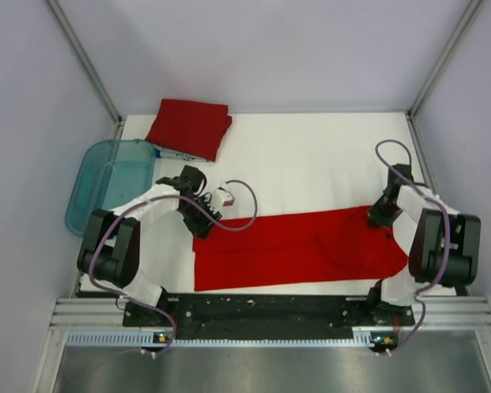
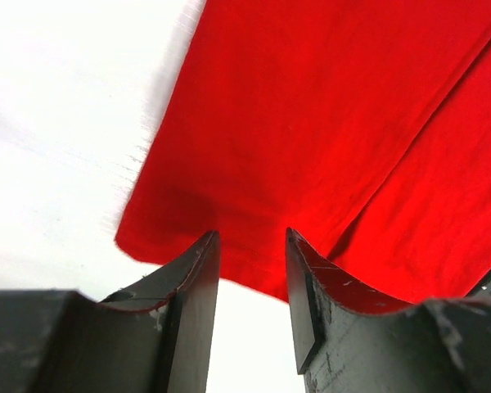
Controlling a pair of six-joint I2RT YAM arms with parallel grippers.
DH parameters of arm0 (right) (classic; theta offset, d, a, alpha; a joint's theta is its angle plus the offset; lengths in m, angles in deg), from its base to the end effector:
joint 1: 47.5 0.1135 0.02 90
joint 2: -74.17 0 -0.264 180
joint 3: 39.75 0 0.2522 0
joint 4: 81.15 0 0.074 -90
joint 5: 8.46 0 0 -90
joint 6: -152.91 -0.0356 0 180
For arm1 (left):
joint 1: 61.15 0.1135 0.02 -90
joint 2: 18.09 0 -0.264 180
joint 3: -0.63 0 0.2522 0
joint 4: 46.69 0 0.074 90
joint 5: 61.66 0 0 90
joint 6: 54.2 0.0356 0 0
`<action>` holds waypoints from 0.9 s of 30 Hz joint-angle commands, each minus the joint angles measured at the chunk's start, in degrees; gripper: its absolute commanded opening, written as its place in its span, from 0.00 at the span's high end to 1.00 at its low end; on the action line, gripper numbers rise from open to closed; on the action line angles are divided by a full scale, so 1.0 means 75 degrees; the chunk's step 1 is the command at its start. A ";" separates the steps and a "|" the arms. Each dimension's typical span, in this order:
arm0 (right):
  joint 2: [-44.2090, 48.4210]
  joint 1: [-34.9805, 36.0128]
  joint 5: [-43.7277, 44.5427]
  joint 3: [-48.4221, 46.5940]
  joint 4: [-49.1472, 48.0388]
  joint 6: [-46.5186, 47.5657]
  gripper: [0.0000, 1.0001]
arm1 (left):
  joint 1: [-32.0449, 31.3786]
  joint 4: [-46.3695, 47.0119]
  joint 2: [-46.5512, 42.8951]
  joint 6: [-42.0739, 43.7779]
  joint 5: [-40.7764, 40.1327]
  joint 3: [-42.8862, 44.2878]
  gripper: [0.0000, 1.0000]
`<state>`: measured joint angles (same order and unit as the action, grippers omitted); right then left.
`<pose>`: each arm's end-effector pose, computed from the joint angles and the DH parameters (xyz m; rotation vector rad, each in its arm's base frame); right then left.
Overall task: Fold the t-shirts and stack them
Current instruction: Rotate the tshirt 90 degrees
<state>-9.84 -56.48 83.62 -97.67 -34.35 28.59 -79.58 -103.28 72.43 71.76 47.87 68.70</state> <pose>0.2479 -0.0405 0.1604 1.0557 2.6387 0.0434 0.2580 -0.0985 0.1756 1.3532 2.5299 -0.4460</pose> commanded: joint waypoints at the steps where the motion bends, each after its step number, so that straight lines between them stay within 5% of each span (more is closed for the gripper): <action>1: -0.2071 -0.0128 0.0356 -0.1653 -0.0679 0.0065 1.00 | 0.0032 -0.0160 -0.0596 0.0126 -0.0037 -0.0045 0.57; 6: -0.4252 0.0176 -0.0968 -0.4969 -0.0199 0.0264 1.00 | 0.0021 -0.0149 -0.0668 0.0057 -0.0073 -0.0022 0.56; 12: -0.5112 0.0938 -0.0619 -0.7809 0.0774 0.1189 1.00 | -0.0189 -0.0360 -0.0246 -0.0190 -0.0002 0.0423 0.56; 18: -0.3649 0.0635 0.0365 -0.6409 0.0857 0.1518 1.00 | -0.0857 0.0096 0.0117 -0.0307 -0.0388 0.0763 0.58; 27: -0.2591 0.0083 0.0214 -0.3065 -0.0021 0.1425 1.00 | -0.1315 0.0379 0.1196 -0.0191 -0.0929 0.0835 0.59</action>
<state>-29.62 -55.14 85.02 -125.23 -31.29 38.95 -88.19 -101.44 80.21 69.78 42.56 75.43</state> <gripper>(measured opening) 0.002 0.413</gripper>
